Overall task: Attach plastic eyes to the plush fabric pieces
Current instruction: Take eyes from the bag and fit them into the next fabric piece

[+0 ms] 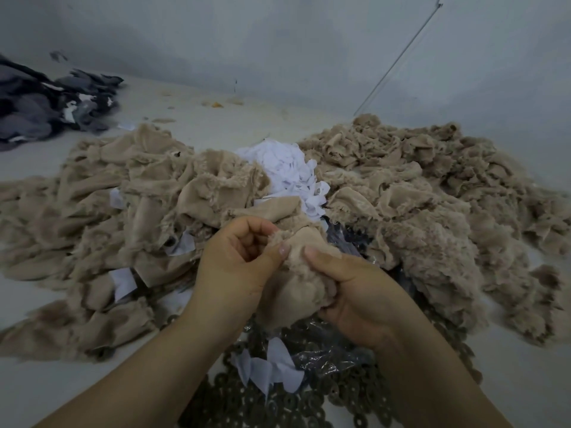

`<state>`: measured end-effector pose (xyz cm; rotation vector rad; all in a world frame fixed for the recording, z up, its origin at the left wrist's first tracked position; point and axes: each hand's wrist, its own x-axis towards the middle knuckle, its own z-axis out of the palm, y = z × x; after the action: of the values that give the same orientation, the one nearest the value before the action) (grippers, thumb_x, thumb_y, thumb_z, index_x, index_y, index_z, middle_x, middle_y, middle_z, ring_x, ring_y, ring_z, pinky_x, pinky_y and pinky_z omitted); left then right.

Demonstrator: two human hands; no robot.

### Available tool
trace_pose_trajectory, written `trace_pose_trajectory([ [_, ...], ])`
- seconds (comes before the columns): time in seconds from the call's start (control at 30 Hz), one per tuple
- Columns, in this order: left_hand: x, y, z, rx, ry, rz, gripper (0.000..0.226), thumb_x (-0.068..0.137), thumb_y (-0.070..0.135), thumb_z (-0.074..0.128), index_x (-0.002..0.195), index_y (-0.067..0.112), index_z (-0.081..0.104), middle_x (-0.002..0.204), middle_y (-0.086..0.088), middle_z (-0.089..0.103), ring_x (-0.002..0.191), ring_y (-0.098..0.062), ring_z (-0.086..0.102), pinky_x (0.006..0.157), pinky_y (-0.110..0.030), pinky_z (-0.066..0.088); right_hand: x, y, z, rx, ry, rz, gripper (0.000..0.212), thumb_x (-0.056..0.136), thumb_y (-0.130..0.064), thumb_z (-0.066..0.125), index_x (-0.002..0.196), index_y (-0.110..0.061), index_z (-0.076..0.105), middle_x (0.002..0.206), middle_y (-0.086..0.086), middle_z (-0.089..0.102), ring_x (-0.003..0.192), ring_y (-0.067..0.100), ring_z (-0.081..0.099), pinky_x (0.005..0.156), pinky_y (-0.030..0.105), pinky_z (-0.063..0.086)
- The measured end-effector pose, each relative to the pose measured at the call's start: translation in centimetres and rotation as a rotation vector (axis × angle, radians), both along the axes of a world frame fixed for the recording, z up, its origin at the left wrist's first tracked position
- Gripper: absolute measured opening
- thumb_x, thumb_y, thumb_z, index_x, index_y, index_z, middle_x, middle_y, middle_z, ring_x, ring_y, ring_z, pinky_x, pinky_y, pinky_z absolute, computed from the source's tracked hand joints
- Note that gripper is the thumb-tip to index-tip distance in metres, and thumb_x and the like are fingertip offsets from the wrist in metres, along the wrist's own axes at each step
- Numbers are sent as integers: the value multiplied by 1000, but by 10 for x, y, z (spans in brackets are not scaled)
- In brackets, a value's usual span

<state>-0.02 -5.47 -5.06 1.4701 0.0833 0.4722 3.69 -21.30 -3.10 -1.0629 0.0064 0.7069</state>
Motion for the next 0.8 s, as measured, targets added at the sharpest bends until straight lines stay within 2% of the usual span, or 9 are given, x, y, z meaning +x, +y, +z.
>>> trace_pose_trajectory([
  [0.13, -1, 0, 2, -38, -28, -47, 18, 71, 19, 82, 78, 30, 70, 69, 7, 63, 67, -9, 57, 63, -20, 52, 3, 1, -1, 142, -21, -116, 35, 78, -18, 65, 97, 10, 74, 103, 27, 73, 87, 30, 75, 75, 36, 63],
  [0.27, -8, 3, 8, 19, 37, -76, 17, 71, 29, 81, 80, 22, 68, 64, -13, 59, 57, -23, 51, 48, -29, 45, 4, 2, -2, 66, -105, -216, 45, 82, -25, 64, 109, 10, 69, 108, 27, 71, 94, 34, 72, 85, 43, 61],
  [0.33, -9, 9, 11, 287, -23, -77, 29, 75, 25, 83, 99, 27, 68, 82, -4, 63, 67, -18, 58, 57, -33, 51, 4, 0, 0, 8, -127, -195, 47, 83, -27, 65, 113, 9, 67, 109, 28, 70, 96, 37, 70, 88, 47, 58],
  [0.4, -8, 14, 18, 585, -102, -173, 44, 76, 28, 74, 118, 31, 63, 105, 12, 60, 96, -10, 60, 81, -29, 52, 5, -3, 0, -1, -104, -139, 46, 88, -25, 65, 118, 9, 64, 111, 30, 68, 97, 39, 66, 86, 48, 56],
  [0.47, -6, 13, 20, 712, -141, -215, 33, 76, 25, 73, 109, 26, 69, 112, 13, 62, 110, -7, 58, 95, -28, 48, 5, -5, -2, 26, -54, -81, 43, 93, -21, 61, 123, 10, 61, 112, 29, 64, 100, 37, 61, 87, 45, 52],
  [0.53, -5, 10, 20, 676, -118, -150, 11, 79, 15, 75, 89, 19, 73, 96, 7, 68, 95, -12, 64, 87, -40, 53, 6, -5, -3, 20, -27, -60, 35, 93, -22, 61, 115, 6, 69, 107, 25, 68, 93, 33, 67, 81, 40, 56],
  [0.6, -3, 6, 19, 579, -60, -127, 8, 84, 9, 74, 78, 12, 70, 75, -3, 67, 72, -22, 64, 68, -44, 55, 6, -3, -1, 31, 21, -74, 39, 91, -32, 61, 107, 0, 75, 106, 22, 73, 88, 31, 73, 73, 38, 61],
  [0.73, 1, 3, 26, 570, -96, 13, 24, 84, 29, 64, 69, 13, 57, 59, 2, 50, 53, -8, 46, 51, -24, 40, 6, -3, 1, 147, -8, -31, 73, 86, -60, 49, 127, -1, 64, 125, 21, 68, 116, 33, 66, 99, 47, 54],
  [0.8, 3, 2, 29, 559, -88, 65, 25, 84, 30, 65, 67, 14, 54, 55, 2, 47, 50, -6, 43, 47, -27, 39, 2, -1, 3, 134, -44, 40, 85, 80, -70, 48, 131, -4, 61, 129, 20, 66, 120, 34, 64, 100, 48, 53],
])
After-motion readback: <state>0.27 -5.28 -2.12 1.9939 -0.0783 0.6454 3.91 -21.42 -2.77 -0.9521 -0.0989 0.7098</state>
